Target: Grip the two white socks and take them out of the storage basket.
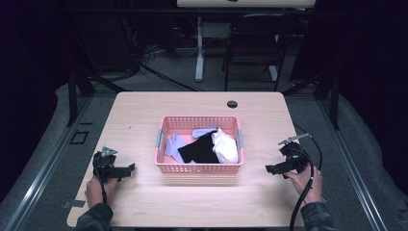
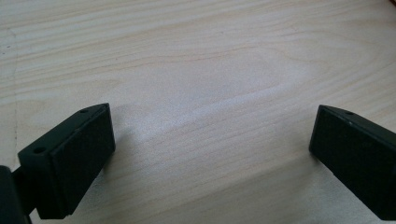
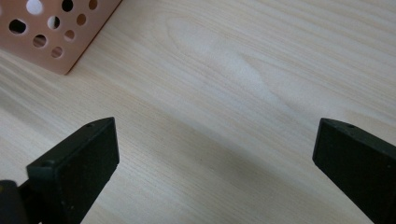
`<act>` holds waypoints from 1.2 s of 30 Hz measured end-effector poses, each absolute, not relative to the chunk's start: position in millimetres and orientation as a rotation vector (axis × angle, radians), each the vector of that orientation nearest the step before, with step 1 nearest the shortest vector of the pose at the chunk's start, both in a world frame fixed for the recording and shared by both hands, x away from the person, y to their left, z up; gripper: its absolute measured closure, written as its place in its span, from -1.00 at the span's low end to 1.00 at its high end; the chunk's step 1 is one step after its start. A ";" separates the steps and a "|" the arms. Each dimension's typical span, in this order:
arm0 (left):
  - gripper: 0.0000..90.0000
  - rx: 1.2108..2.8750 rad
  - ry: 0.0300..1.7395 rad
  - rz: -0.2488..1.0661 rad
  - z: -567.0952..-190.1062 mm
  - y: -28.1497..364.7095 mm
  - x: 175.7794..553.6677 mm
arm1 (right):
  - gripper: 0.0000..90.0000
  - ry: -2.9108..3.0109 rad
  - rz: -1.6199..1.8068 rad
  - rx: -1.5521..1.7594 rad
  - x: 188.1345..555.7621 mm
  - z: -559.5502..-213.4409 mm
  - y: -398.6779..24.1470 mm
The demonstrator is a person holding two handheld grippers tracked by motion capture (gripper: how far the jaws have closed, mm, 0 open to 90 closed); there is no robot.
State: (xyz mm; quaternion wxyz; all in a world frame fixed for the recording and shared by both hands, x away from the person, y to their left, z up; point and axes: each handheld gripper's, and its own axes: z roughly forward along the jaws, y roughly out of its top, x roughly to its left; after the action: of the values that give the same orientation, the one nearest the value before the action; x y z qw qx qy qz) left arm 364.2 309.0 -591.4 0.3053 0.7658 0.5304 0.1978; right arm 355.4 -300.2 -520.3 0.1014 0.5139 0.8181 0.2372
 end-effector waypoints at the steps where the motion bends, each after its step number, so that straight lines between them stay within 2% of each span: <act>1: -1.00 2.027 1.404 0.523 -591.4 309.0 364.2 | -1.00 2.422 0.700 1.521 355.3 -519.4 -300.5; 6: -1.00 2.027 1.404 0.524 -591.4 309.0 364.2 | -0.94 2.450 0.700 1.489 354.4 -512.6 -299.0; 20: -1.00 2.029 1.403 0.527 -591.5 309.1 364.0 | -1.00 2.469 0.772 1.432 353.8 -484.7 -283.2; 36: -1.00 2.030 1.403 0.526 -591.4 309.1 363.9 | -1.00 2.506 0.817 1.301 375.3 -442.9 -244.4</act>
State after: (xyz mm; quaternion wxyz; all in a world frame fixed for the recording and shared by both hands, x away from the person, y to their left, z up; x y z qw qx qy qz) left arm 363.9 309.1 -591.4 0.3046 0.7663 0.5296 0.1987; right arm 375.3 -244.4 -442.9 0.1007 0.4404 0.8482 0.2765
